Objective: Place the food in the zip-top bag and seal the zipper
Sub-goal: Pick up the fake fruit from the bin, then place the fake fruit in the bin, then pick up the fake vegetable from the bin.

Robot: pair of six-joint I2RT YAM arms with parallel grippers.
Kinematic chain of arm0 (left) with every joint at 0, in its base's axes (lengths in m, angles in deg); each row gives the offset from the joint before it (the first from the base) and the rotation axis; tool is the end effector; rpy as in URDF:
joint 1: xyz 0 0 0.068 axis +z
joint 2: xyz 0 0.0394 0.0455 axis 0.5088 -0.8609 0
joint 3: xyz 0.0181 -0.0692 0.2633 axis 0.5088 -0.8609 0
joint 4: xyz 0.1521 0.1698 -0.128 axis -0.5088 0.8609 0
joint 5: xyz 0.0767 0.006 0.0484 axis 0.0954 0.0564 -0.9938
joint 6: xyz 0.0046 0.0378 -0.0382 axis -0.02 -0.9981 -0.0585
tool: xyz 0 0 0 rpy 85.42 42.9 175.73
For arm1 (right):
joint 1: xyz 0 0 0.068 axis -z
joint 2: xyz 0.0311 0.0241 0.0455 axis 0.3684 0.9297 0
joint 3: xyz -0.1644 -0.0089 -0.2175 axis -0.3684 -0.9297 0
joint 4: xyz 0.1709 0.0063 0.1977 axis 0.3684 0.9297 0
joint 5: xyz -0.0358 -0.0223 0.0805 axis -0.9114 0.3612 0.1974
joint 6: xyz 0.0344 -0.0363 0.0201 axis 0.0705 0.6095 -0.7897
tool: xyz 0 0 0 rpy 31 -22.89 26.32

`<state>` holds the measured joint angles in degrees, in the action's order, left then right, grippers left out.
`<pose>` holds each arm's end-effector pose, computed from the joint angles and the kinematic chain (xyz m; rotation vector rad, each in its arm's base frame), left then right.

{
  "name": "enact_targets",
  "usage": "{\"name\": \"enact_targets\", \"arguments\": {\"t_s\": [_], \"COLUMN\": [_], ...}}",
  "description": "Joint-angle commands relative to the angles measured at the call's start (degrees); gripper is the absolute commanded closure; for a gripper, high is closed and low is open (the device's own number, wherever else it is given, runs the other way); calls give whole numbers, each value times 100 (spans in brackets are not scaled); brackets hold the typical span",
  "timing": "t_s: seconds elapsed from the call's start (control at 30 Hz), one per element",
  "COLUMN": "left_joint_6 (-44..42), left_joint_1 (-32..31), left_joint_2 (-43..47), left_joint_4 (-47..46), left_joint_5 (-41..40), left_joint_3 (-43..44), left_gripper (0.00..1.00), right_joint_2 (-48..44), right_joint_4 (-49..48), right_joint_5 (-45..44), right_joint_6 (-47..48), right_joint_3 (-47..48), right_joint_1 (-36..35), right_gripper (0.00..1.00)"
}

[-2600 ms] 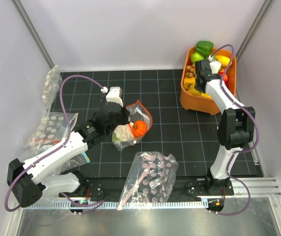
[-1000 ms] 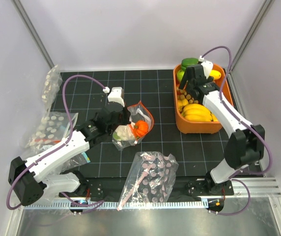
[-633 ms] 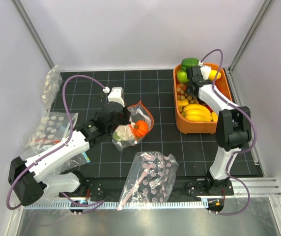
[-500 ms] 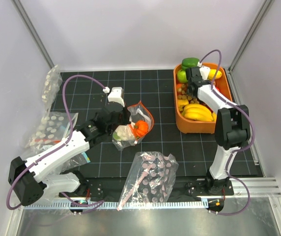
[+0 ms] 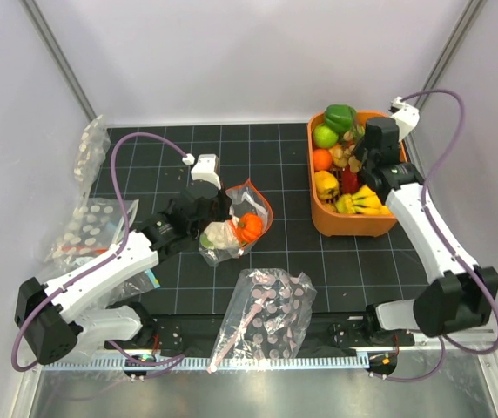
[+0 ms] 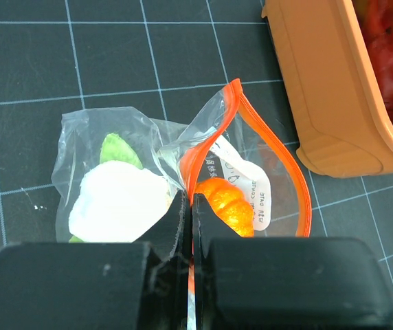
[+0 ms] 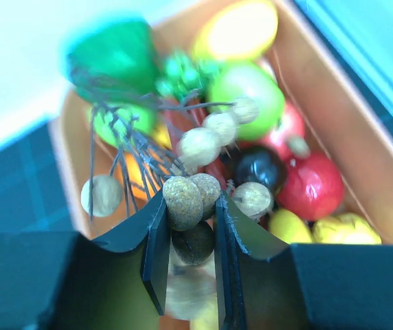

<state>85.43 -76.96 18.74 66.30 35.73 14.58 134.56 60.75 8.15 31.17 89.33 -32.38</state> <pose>0.1922 -0.1820 0.3210 -0.0100 2.0319 -0.4883 0.3118 0.0421 0.3523 0.5740 1.9042 -0.0806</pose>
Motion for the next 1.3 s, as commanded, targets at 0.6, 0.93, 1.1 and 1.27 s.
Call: {"name": "enact_targets", "arguments": {"t_s": [0.6, 0.93, 1.1, 1.27], "left_joint_6": [21, 12, 38, 47], "left_joint_1": [32, 31, 31, 31], "left_joint_2": [65, 47, 91, 82], "left_joint_4": [-241, -224, -232, -224], "left_joint_5": [75, 75, 84, 198], "left_joint_3": [108, 116, 99, 125], "left_gripper": [100, 100, 100, 100], "right_joint_2": [-682, 1311, 2347, 2816], "right_joint_4": [172, 50, -47, -617], "right_joint_5": [-513, 279, 59, 32], "right_joint_6": [-462, -13, 30, 829], "right_joint_3": [177, 1714, 2443, 2665], "right_joint_1": [-5, -5, 13, 22], "right_gripper": [14, 0, 0, 0]}}
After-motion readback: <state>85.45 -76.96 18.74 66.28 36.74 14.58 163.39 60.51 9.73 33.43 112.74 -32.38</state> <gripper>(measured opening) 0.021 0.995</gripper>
